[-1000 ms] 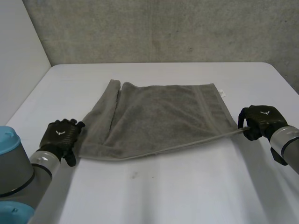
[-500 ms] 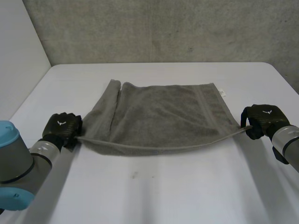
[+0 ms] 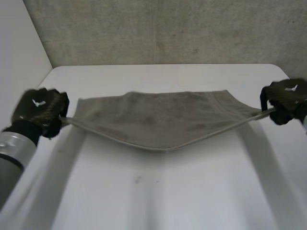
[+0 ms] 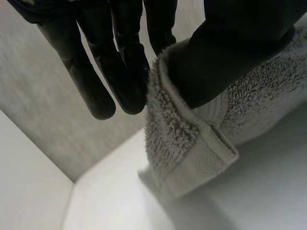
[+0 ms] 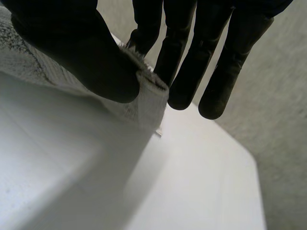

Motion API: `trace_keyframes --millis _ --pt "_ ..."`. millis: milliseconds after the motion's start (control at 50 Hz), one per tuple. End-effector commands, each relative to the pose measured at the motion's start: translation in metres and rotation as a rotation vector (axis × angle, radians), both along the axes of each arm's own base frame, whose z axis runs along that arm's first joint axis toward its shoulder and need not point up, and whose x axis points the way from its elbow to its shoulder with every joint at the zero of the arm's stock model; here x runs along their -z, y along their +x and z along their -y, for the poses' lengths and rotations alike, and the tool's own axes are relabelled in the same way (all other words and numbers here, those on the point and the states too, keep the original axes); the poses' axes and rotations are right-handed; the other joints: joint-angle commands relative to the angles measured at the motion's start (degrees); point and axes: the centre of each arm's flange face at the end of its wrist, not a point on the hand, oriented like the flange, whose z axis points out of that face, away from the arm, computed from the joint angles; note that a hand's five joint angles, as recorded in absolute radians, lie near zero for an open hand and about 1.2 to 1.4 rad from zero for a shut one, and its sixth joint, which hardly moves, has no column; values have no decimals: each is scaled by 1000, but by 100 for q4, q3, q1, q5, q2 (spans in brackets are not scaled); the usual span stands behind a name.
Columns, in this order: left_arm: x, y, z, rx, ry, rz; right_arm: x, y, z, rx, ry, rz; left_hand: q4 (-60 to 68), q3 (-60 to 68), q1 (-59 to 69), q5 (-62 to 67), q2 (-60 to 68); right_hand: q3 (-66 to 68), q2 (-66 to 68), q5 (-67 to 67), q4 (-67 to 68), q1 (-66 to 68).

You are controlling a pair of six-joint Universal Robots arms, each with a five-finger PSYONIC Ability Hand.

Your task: Fold the towel.

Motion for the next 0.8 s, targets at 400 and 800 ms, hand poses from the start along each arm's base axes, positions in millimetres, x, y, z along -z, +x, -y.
trace_keyframes --millis 400,800 --pt "39 -1 -7 114 183 352 16 2 5 -62 110 -182 1032 1035 1284 1141 1027 1164 1161 1290 1145 114" --pt "90 -39 139 118 98 276 90 25 113 50 -36 -102 1032 1035 1284 1141 1027 1164 1161 1290 1145 114"
